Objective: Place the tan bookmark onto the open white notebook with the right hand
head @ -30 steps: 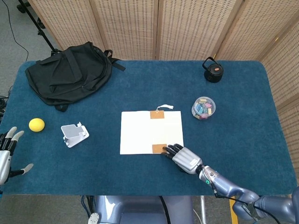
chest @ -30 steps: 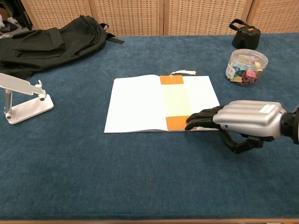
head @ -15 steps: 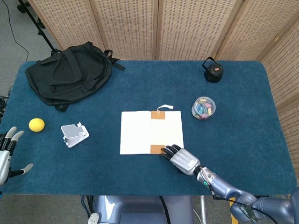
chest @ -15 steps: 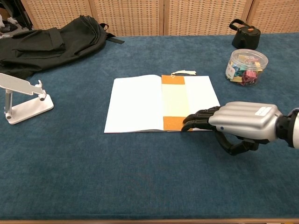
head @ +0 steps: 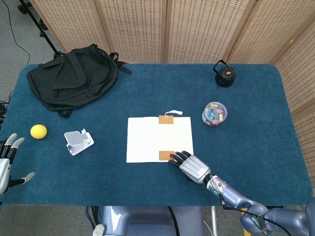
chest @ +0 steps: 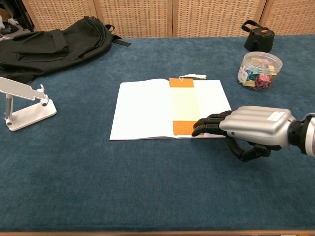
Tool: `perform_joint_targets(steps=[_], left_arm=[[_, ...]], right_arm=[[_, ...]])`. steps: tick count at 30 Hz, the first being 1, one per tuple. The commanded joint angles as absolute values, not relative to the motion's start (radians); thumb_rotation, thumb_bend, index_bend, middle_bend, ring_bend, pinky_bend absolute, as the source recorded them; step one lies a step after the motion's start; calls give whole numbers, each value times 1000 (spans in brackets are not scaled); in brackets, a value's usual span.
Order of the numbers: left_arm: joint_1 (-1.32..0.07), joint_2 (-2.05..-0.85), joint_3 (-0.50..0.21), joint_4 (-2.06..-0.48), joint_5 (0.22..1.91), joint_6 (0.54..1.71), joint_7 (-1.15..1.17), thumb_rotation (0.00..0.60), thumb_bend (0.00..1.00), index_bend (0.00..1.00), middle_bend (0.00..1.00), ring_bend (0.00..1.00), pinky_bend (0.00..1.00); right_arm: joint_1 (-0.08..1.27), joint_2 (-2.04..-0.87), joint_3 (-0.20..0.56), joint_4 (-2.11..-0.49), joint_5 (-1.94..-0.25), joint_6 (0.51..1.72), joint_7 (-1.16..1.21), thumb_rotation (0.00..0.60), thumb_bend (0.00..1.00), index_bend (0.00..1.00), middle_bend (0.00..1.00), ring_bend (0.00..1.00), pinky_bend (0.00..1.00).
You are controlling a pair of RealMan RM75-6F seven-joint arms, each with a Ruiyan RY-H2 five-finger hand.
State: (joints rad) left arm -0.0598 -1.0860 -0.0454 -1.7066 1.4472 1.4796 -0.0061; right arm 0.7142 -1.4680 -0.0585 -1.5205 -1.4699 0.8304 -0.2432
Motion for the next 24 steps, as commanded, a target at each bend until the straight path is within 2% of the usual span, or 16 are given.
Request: perform_joint_targets(steps=[1, 24], left_arm=[[-60, -1086, -45, -1707, 1447, 1480, -6, 600, 0, 0, 0, 0, 0], [-60, -1086, -44, -1707, 1449, 1478, -5, 600, 0, 0, 0, 0, 0]], right_arm=[[713, -1465, -61, -1523, -1478, 833, -243, 600, 1000, 96, 68, 0, 110], [707, -1464, -49, -1519, -1525, 868, -206, 600, 1000, 96, 68, 0, 110]])
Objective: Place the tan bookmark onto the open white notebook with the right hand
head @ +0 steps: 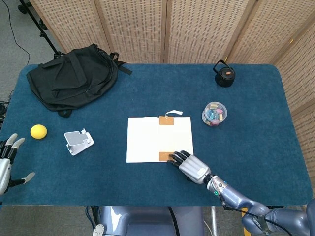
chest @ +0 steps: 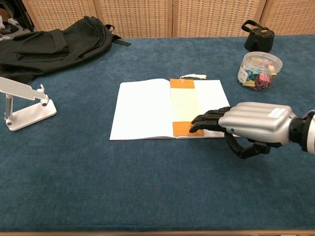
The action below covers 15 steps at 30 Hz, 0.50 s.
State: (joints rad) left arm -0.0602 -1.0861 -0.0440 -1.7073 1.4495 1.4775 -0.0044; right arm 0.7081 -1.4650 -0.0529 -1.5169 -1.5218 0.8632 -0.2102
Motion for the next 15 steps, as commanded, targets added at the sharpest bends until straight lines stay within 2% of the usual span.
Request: perform_joint_targets(steps=[1, 7, 11, 13, 15], left_arm=[[-60, -1086, -44, -1707, 1449, 1478, -4, 600, 0, 0, 0, 0, 0], [-59, -1086, -45, -1706, 1450, 1480, -5, 600, 0, 0, 0, 0, 0], [-56, -1084, -45, -1704, 1454, 1488, -9, 600, 0, 0, 0, 0, 0], [-55, -1085, -46, -1701, 1456, 1493, -7, 600, 0, 0, 0, 0, 0], [-53, -1087, -46, -1699, 1458, 1498, -3, 600, 0, 0, 0, 0, 0]], right_arm=[[708, -1462, -46, -1522, -1528, 873, -203, 600, 1000, 96, 68, 0, 110], [706, -1429, -13, -1570, -1542, 923, -183, 600, 1000, 96, 68, 0, 110], [677, -1378, 3, -1606, -1562, 1005, -142, 600, 975, 96, 58, 0, 110], [653, -1359, 1, -1607, -1580, 1057, -126, 600, 717, 95, 34, 0, 102], [612, -1333, -8, -1607, -1590, 1121, -110, 600, 242, 77, 5, 0, 57]])
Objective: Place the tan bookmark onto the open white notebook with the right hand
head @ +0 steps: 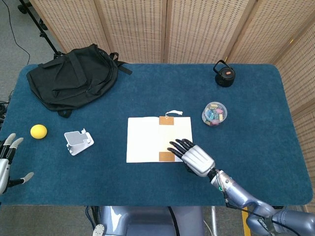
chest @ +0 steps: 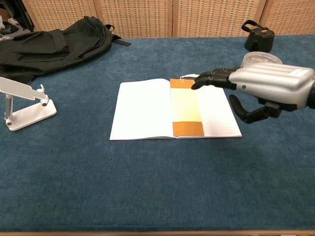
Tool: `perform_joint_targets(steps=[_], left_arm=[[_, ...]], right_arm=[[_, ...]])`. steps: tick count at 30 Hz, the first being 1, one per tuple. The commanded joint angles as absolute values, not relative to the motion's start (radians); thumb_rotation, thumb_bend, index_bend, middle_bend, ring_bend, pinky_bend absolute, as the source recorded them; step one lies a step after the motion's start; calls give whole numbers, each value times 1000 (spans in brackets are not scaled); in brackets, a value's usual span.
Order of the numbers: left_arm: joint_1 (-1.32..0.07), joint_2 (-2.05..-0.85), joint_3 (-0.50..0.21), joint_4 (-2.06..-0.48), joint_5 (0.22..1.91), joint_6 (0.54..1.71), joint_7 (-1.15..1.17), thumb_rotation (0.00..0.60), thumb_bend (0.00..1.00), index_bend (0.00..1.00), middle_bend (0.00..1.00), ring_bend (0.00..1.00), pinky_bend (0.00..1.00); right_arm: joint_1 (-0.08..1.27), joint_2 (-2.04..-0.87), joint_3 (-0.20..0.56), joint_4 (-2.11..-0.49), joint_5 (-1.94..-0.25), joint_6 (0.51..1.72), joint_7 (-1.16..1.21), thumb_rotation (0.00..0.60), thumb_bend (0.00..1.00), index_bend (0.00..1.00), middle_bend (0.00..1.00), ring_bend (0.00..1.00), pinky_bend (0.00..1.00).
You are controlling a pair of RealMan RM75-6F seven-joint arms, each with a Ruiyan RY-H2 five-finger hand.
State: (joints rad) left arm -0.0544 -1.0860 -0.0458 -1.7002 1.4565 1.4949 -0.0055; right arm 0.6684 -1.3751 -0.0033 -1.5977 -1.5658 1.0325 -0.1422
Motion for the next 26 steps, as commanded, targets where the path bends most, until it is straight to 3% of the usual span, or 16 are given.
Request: perform_joint_targets(steps=[1, 3, 10, 26], left_arm=[[-53, -1088, -46, -1698, 1459, 1499, 1, 600, 0, 0, 0, 0, 0], [-51, -1092, -46, -1696, 1461, 1506, 16, 600, 0, 0, 0, 0, 0], [-36, -1110, -49, -1710, 1467, 1542, 31, 600, 0, 0, 0, 0, 0], [-14, -1124, -52, -1707, 1440, 1558, 55, 600, 0, 0, 0, 0, 0]], right_arm=[[597, -1323, -15, -1606, -1593, 1140, -107, 600, 136, 62, 1, 0, 37], [561, -1297, -27, -1603, -1588, 1176, -107, 600, 4, 14, 0, 0, 3], [424, -1249, -42, -1596, -1533, 1321, -61, 600, 0, 0, 0, 0, 0], [229, -1246, -34, -1552, -1458, 1482, -46, 600, 0, 0, 0, 0, 0]])
